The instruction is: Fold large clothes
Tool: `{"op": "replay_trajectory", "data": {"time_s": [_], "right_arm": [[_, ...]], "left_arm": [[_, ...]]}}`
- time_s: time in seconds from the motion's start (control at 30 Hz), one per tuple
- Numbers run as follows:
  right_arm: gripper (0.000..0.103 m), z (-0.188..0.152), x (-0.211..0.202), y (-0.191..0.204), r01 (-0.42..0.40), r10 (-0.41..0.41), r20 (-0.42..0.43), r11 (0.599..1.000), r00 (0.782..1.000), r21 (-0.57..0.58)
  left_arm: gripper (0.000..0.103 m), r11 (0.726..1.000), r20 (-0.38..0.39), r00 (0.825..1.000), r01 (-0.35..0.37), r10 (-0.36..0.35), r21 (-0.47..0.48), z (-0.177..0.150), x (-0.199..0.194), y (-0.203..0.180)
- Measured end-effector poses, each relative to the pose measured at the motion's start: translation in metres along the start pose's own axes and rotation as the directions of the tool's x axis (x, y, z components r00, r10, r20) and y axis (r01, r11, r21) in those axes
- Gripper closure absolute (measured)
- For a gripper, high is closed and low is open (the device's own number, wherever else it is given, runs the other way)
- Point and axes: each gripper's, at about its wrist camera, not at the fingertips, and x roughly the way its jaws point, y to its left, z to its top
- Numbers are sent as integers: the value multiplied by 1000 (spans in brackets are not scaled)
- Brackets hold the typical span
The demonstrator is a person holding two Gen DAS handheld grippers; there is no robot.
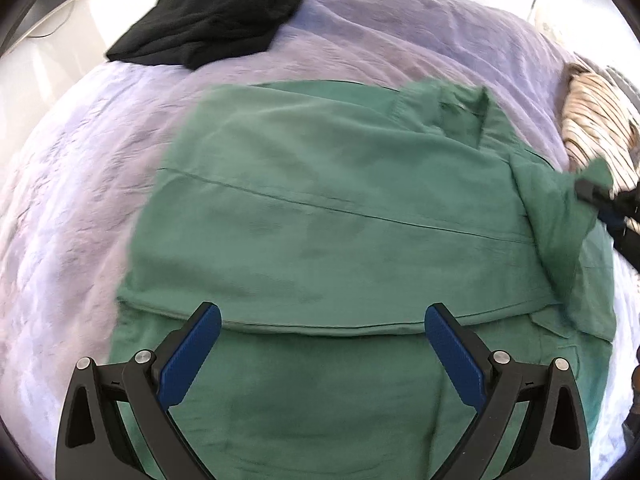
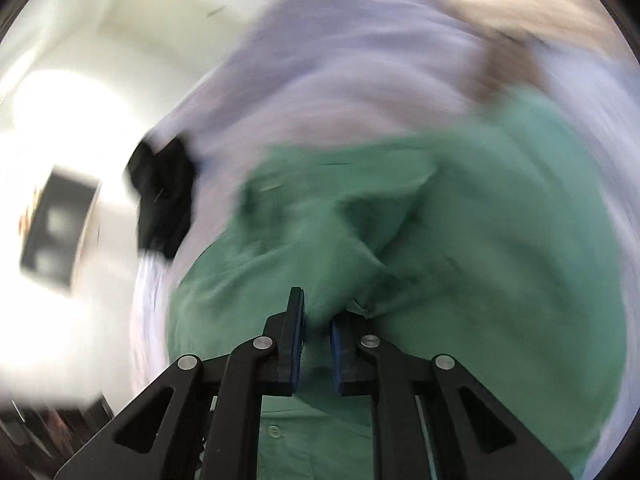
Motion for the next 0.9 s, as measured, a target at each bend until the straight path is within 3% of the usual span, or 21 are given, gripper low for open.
{"op": "replay_trajectory", "data": {"time_s": [0.13, 0.23, 0.33, 0.37, 0.53, 0.7, 0.77, 0.83, 0.9], "right_arm": [[89, -16, 45, 68, -34, 6, -121, 974, 993, -226], [83, -36, 84, 83, -16, -59, -247, 956, 967, -294], [50, -55, 97, 71, -15, -77, -356, 968, 931, -249], [45, -58, 90, 66, -38, -44, -352, 974, 935, -222], [42, -67, 26, 21, -73, 47, -281, 994, 958, -83], [42, -78, -33, -51, -29, 55, -209, 992, 976, 126], [42, -82, -56, -84, -29, 68, -158, 971, 985, 237], [42, -86, -66, -105, -38, 78, -108, 943, 991, 330], [41, -91, -83, -133, -64, 94, -50, 903, 994, 425]], "left_arm": [[1, 998, -18, 999, -49, 49, -33, -3, 3, 21], [1, 997, -25, 998, -58, 57, -42, -5, 5, 29], [1, 999, -31, 999, -29, 27, -41, -4, 6, 30], [1, 999, -32, 999, -9, 7, -40, -2, 7, 28], [1, 988, -47, 987, 150, -151, -26, 9, 11, 6], [1, 949, -114, 943, 315, -314, -4, 24, 34, -33], [1, 933, -146, 922, 358, -360, -36, 29, 49, -45], [2, 924, -150, 912, 376, -382, -67, 34, 58, -51], [41, 908, -134, 899, 409, -417, -86, 40, 57, -56]]}}
